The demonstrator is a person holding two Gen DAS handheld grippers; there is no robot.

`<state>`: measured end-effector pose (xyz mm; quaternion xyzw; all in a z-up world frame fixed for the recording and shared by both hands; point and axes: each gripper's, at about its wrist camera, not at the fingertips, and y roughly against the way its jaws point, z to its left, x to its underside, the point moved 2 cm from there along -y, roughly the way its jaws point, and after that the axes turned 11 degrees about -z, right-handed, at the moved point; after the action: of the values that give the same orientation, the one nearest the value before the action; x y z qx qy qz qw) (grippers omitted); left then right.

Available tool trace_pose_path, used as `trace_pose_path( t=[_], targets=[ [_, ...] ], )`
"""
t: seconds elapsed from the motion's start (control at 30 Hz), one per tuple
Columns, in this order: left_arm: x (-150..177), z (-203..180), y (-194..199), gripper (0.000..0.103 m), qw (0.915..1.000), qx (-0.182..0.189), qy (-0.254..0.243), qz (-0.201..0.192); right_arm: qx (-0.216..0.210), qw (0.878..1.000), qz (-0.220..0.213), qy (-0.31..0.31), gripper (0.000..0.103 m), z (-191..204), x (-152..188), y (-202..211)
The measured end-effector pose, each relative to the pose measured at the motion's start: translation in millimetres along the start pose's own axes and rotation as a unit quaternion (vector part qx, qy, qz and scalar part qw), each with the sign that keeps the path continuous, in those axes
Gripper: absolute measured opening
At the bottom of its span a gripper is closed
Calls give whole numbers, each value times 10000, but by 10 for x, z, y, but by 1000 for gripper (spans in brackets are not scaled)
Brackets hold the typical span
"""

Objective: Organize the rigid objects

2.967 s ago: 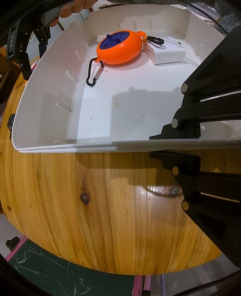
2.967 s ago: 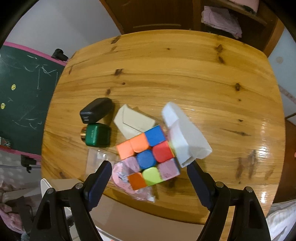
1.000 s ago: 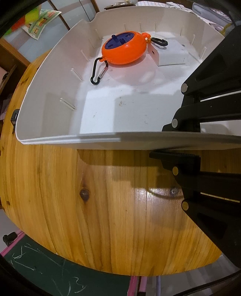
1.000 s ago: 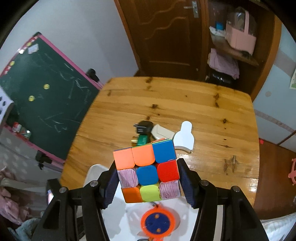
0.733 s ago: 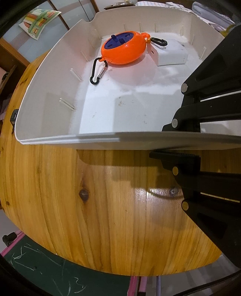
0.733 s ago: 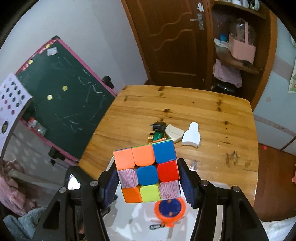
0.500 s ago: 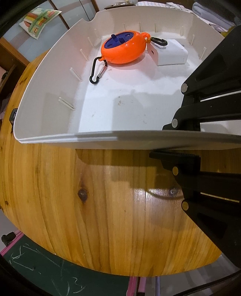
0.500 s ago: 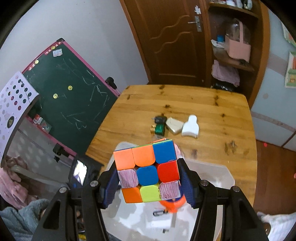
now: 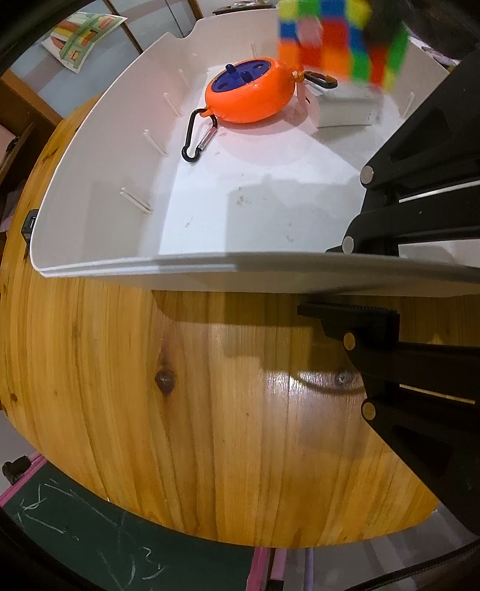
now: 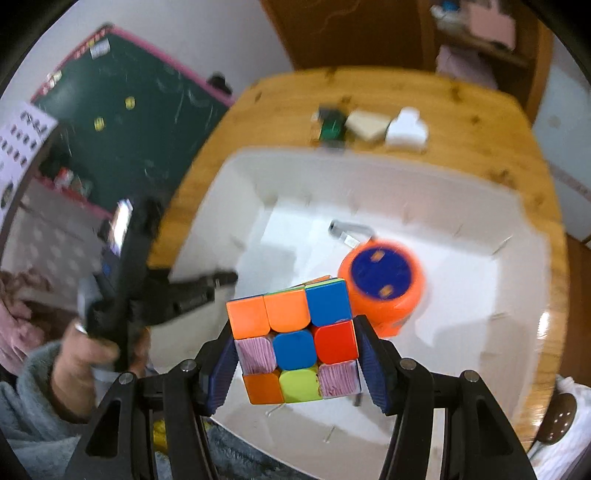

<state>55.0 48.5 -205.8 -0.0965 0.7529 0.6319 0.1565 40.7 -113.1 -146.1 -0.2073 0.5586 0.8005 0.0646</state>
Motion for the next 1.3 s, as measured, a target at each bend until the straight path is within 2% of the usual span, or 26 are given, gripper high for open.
trace_pose_path(
  t=[0.07,0.2,0.37,0.53,0.7,0.97,1.3],
  targets=[
    [1,2,-2,11,10000,0,-5,0,44,9998,174,53,60,41,66,-155],
    [0,20,4,11,10000,67,45,10,26,9996,149,238,60,172,45,-236],
    [-4,34,22,11,10000,81,8,-16,99,9986,380,367,60,267,97,-387],
    [23,20,20,11,10000,-5,-59,-15,175,9978,569,298,60,279,183,-488],
    [14,-112,22,11,9998,-63,-154,-48,112,9991,407,79,64,289,207,-409],
    [28,-50,-46,11,9996,259,20,52,106,9999,59,-43,67,418,255,-128],
    [31,-80,-54,11,9996,267,-35,40,543,9974,-367,-303,67,476,178,319]
  ],
)
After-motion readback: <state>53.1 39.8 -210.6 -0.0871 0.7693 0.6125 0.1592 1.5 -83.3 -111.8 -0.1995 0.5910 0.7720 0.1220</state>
